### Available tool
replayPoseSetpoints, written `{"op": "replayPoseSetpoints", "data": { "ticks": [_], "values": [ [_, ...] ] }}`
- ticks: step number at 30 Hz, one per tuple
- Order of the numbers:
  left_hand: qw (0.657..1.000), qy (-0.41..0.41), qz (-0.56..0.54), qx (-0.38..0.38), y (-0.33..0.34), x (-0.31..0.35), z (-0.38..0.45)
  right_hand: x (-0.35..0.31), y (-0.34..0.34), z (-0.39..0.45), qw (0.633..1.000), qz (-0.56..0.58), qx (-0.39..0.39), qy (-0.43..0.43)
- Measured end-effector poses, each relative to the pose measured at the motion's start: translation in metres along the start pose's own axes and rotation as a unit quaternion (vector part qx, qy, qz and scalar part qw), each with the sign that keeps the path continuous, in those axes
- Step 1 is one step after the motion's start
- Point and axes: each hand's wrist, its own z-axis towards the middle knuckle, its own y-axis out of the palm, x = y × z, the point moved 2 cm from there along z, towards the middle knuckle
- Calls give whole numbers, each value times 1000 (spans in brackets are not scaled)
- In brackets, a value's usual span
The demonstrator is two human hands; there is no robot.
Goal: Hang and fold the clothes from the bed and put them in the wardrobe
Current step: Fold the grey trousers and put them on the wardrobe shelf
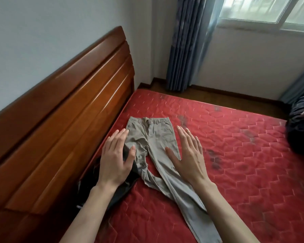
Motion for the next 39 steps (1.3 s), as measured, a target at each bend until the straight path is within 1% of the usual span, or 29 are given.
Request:
{"op": "replayPoseSetpoints", "data": {
  "ticks": [8, 12, 15, 20, 27, 30, 32, 34, 37, 39],
  "values": [
    [999, -15, -2, -35, 97, -63, 78, 49, 81, 84, 999, 4, -3, 31],
    [999, -27, 14, -39, 154, -100, 95, 88, 140, 117, 999, 15, -1, 37],
    [998, -54, 21, -28, 194, -131, 109, 120, 188, 136, 999, 16, -13, 39],
    [996, -67, 45, -29, 265, -188, 128, 172, 267, 157, 998, -3, -32, 50],
    [993, -64, 73, -65, 373, -281, 152, 234, 387, 162, 994, -48, -66, 69],
    [989, -85, 92, -79, 420, -320, 167, 265, 434, 166, 991, -62, -80, 86],
    [983, -119, 111, -83, 443, -345, 181, 284, 461, 175, 985, -57, -103, 124],
    [975, -154, 127, -93, 460, -368, 194, 303, 483, 187, 969, -25, -141, 202],
    [963, -188, 155, -117, 479, -398, 211, 333, 509, 203, 919, 11, -196, 340],
    [949, -246, 151, -127, 491, -414, 216, 349, 524, 209, 891, 16, -208, 404]
  ]
}}
